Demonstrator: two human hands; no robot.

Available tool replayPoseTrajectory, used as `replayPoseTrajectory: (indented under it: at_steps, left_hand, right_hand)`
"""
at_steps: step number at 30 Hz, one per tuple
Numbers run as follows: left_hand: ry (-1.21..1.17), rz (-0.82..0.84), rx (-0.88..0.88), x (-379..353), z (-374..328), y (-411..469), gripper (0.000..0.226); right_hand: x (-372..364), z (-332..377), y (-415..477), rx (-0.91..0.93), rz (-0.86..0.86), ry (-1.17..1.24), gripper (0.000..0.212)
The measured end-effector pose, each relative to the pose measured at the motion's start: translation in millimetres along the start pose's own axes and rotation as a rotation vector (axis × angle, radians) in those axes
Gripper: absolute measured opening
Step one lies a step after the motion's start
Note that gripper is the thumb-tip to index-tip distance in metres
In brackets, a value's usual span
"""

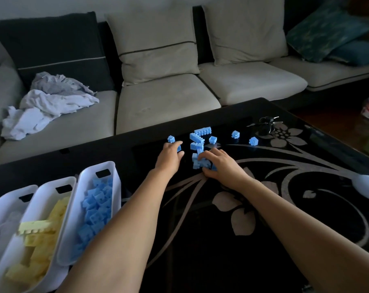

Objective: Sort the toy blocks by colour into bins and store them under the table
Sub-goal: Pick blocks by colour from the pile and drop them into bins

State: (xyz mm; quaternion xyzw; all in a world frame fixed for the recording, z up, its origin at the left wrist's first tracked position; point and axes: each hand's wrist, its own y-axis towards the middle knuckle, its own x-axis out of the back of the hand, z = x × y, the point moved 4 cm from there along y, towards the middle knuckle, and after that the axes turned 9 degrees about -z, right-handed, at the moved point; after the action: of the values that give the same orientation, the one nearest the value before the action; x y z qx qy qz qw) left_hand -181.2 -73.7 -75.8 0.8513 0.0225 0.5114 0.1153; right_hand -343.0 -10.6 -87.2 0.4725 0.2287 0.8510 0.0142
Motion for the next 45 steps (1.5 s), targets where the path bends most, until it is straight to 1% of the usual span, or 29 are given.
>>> replayPoseTrajectory:
  at_steps: [3,4,7,10,12,13,16,18,19,20,22,23,24,25,27,29,31,33,35,38,41,43,44,45]
  left_hand:
    - [0.01,0.044,-0.031,-5.2,-6.3,-0.1,0.031]
    - [0.013,0.042,-0.039,-6.0,-8.2,-3.6,0.032]
    - [0.021,-0.001,-0.074,-5.0,-13.4,-21.4,0.043]
    - [0.042,-0.008,-0.142,-5.6,-20.1,-40.8,0.05]
    - [0.114,0.001,-0.196,-7.0,-23.7,-51.1,0.051]
    - [0.156,-0.001,-0.217,-7.9,-24.2,-55.0,0.047]
    - [0.178,-0.017,-0.234,-3.5,-24.8,-65.7,0.037]
    - [0.121,-0.005,-0.215,1.8,-24.7,-73.6,0.037]
    - [0.079,-0.002,-0.205,5.8,-24.8,-77.8,0.037]
    - [0.033,-0.006,-0.195,12.0,-25.0,-81.5,0.036]
    - [-0.06,-0.064,-0.184,34.0,-23.7,-88.1,0.031]
    - [-0.102,-0.106,-0.184,48.4,-21.4,-92.7,0.027]
    - [-0.139,-0.144,-0.182,61.9,-18.3,-97.1,0.023]
    - [-0.169,-0.181,-0.176,78.8,-12.8,-102.8,0.02]
    - [-0.19,-0.242,-0.131,111.7,4.7,-117.2,0.017]
    - [-0.183,-0.298,-0.071,138.1,24.7,-132.3,0.014]
    - [-0.13,-0.317,0.001,157.0,46.0,-146.9,0.011]
    - [-0.019,-0.302,0.064,170.2,66.8,-161.3,0.014]
    - [0.044,-0.279,0.091,174.7,82.2,-171.4,0.019]
    - [0.02,-0.222,0.119,169.8,95.0,-183.1,0.026]
    - [-0.046,-0.159,0.135,165.7,95.9,-193.6,0.025]
    - [-0.141,-0.097,0.154,162.9,95.5,-198.2,0.02]
    - [-0.185,-0.061,0.169,162.9,95.9,-199.7,0.018]
    - [-0.22,-0.032,0.182,163.5,96.5,-200.8,0.016]
  right_hand:
    - [2.0,1.4,-1.2,0.007,-0.003,0.004,0.034]
    - [2.7,1.7,-1.8,0.004,-0.013,-0.001,0.032]
    - [4.5,2.8,-5.1,-0.023,-0.055,-0.008,0.028]
    - [4.8,4.5,-8.6,-0.058,-0.084,-0.011,0.03]
    - [7.4,5.2,-12.7,-0.106,-0.1,-0.008,0.032]
    - [8.8,5.6,-16.3,-0.138,-0.123,0.012,0.032]
    - [18.4,8.1,-29.5,-0.289,-0.244,0.187,0.028]
    - [23.8,10.7,-35.0,-0.445,-0.309,0.362,0.018]
    - [25.8,13.3,-36.0,-0.545,-0.323,0.501,0.012]
    - [27.0,16.9,-36.1,-0.661,-0.32,0.711,0.01]
    - [24.1,34.0,-33.7,-0.882,-0.243,1.297,0.011]
    - [22.5,44.7,-33.4,-0.953,-0.189,1.551,0.012]
    - [21.0,52.9,-34.3,-0.984,-0.127,1.724,0.013]
    - [21.0,65.0,-35.1,-0.984,-0.053,1.828,0.014]
    - [17.5,87.0,-37.2,-0.963,0.098,1.93,0.017]
    - [15.5,100.2,-40.3,-1.004,0.179,1.955,0.028]
    - [12.2,107.3,-41.0,-1.068,0.229,1.917,0.042]
    - [8.9,123.1,-39.2,-1.073,0.297,1.84,0.045]
    - [0.6,145.4,-32.8,-1.045,0.356,1.761,0.042]
    - [-17.0,185.4,-18.8,-1.042,0.413,1.652,0.042]
    - [-27.8,222.9,-2.8,-0.98,0.469,1.561,0.043]
    - [-33.0,233.3,12.5,-0.964,0.407,1.488,0.057]
    - [-35.6,240.3,18.0,-0.906,0.4,1.476,0.063]
    - [-36.3,246.1,22.6,-0.862,0.44,1.482,0.063]
